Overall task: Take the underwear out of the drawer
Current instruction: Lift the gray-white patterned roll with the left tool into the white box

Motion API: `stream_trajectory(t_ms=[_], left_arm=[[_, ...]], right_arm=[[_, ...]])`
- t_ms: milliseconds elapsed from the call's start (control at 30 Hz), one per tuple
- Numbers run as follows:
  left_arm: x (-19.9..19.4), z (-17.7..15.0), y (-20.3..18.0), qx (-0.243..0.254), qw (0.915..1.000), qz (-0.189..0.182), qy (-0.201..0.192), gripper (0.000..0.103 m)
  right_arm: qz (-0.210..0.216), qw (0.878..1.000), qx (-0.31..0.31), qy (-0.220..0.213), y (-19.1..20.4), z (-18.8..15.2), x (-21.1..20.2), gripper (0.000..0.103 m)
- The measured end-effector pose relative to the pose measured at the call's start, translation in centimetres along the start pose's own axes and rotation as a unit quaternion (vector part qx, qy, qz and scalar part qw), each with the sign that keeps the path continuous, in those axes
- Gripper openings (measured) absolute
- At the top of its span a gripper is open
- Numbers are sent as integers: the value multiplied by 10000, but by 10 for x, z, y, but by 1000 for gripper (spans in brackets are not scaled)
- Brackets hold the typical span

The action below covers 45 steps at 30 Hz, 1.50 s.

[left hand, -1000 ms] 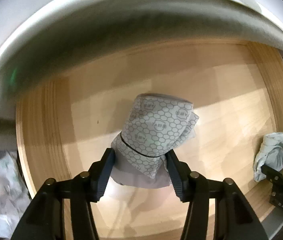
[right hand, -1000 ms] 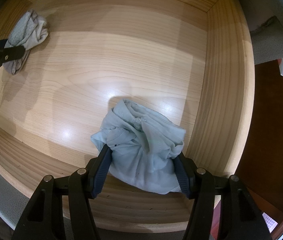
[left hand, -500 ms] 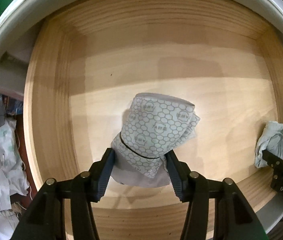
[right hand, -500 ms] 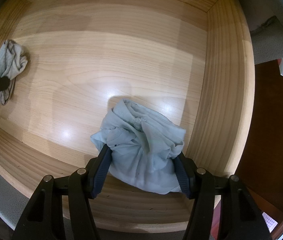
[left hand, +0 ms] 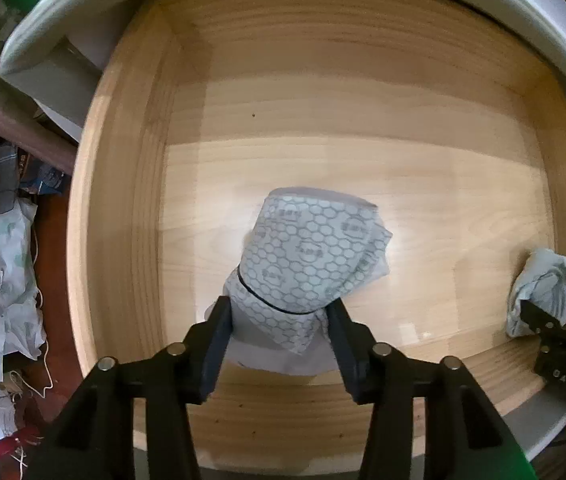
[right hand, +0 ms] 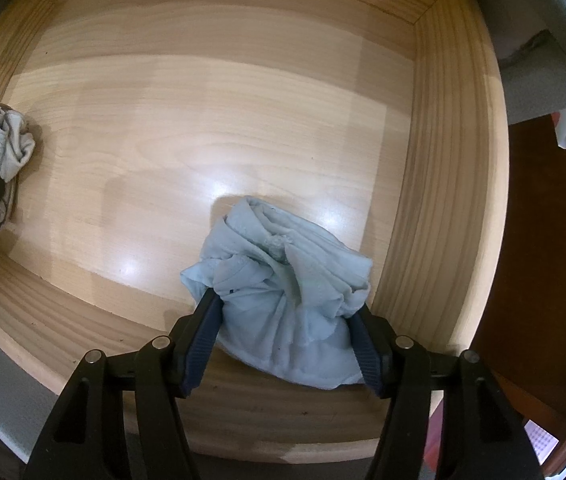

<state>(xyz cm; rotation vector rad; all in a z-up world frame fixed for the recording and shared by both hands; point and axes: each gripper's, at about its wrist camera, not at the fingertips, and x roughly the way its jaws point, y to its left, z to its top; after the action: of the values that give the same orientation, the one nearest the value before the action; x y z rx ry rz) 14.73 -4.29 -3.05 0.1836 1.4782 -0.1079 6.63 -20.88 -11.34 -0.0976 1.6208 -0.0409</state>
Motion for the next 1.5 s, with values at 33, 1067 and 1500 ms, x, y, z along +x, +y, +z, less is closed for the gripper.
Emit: stream_trajectory(t_ms=[33,1067,1500], left_arm=[[-1,1,2,-75,9999,-72,-9,46],[-109,-27,27,-136,9939,-472,-983,39],[-249,-41,31,418,9769,-363,-2062,39]], right_arm=[[-6,10000,7,-11,0,0,0,59],[4,10000,9,-73,1,-3,0,59],[10,10000,11,-84,1,-3,0,59]])
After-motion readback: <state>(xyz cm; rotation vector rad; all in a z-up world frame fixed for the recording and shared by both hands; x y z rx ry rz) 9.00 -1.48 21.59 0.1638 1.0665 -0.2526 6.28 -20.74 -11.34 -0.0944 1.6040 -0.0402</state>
